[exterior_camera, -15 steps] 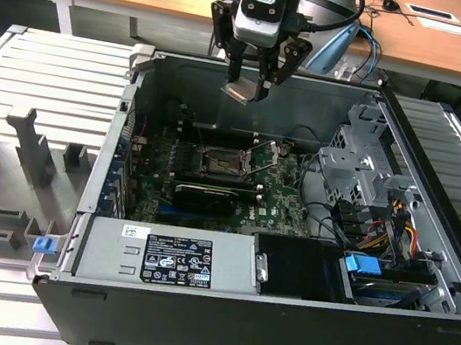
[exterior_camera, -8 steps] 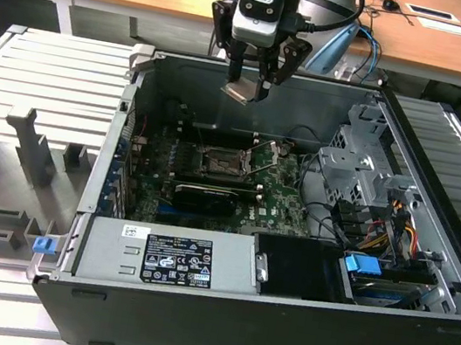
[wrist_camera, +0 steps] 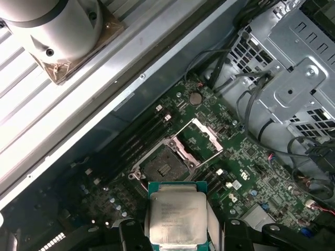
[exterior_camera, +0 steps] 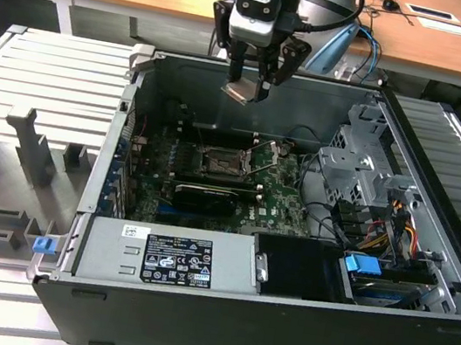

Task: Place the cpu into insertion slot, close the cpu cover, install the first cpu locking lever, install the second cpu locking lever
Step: 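Place the cpu into insertion slot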

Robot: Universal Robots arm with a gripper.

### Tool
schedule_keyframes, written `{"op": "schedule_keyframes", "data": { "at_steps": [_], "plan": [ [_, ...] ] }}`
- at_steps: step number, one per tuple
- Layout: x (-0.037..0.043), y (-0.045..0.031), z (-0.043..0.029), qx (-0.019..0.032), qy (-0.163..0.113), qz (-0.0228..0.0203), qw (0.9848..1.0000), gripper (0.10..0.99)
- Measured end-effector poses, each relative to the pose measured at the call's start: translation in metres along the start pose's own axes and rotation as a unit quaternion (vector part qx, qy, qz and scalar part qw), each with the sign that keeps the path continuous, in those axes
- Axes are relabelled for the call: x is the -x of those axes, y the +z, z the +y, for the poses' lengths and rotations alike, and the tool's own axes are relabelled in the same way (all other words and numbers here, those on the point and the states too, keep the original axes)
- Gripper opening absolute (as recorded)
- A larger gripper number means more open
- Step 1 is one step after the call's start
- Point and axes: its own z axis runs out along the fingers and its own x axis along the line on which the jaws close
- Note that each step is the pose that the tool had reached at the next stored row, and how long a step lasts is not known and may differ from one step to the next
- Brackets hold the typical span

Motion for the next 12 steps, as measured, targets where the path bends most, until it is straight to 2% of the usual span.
{"op": "schedule_keyframes", "data": {
  "at_steps": [4, 6, 12],
  "plan": [
    [0.0000, 0.0004, 0.0000, 0.0004, 0.024, -0.0022, 0.9997, 0.529],
    [0.0001, 0.0010, -0.0001, 0.0010, 0.053, -0.0048, 0.9986, 0.529],
    [0.0001, 0.0041, -0.0004, 0.0010, 0.056, -0.0051, 0.9984, 0.529]
  ]
}}
